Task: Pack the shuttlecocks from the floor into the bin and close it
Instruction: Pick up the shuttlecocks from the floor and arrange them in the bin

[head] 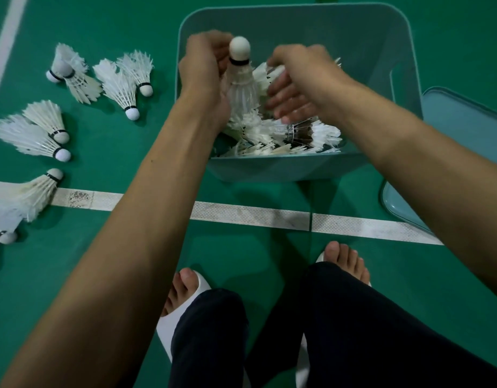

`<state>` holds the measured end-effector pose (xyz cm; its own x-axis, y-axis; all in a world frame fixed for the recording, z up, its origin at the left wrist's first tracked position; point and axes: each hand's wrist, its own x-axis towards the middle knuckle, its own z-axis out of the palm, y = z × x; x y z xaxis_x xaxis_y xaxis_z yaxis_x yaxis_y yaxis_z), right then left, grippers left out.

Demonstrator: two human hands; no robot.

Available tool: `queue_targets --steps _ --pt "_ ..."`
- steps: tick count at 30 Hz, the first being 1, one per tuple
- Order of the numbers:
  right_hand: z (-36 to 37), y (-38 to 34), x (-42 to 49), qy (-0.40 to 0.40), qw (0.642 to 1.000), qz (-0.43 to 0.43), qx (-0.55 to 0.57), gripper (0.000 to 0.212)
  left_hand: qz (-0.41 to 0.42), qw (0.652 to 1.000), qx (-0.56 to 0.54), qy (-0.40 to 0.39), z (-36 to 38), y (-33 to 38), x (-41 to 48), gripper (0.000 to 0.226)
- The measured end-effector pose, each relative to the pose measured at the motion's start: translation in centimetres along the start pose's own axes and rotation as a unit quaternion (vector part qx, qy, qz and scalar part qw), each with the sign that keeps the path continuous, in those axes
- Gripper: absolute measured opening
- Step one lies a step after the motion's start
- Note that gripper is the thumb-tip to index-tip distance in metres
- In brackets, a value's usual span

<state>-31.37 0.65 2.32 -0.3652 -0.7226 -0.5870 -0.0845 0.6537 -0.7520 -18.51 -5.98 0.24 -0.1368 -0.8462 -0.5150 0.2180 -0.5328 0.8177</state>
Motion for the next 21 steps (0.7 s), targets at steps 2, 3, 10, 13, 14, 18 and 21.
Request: queue_targets --steps 2,3,10,13,14,18,21 --pt "-0.3 -0.3 -0.3 -0.12 0.986 0.095 0.062 0.043 -0.03 0.995 -0.091 -0.032 0.4 0.2 -0.5 0.015" --pt "-0.4 -0.4 -0.2 -0.153 0.972 0.116 0.134 0.04 -0.039 0.992 -0.11 -0.048 0.5 0.3 -0.8 0.017" --pt "-2.3 0.6 0.3 0.033 0.989 0.036 0.14 0.018 0.14 0.943 0.302 0.006 0.0 0.3 -1.1 0.015" --pt "-2.0 1.2 0.7 0.117 0.993 -0.017 -0.02 0.025 0.238 0.789 0.566 0.015 -0.4 0.3 -1.2 0.036" --pt "-1.5 1.4 1.0 0.125 0.99 -0.028 -0.055 0.025 0.222 0.75 0.623 0.015 -0.2 0.2 -1.1 0.043" --pt "1.6 1.8 2.9 0.118 0.978 -0.05 -0.165 0.014 0.092 0.672 0.734 -0.015 0.5 -0.3 -1.0 0.038" --pt "3.4 2.2 4.8 0.066 0.984 -0.03 -0.163 0.02 0.067 0.684 0.725 -0.052 0.3 -0.9 -0.6 0.013"
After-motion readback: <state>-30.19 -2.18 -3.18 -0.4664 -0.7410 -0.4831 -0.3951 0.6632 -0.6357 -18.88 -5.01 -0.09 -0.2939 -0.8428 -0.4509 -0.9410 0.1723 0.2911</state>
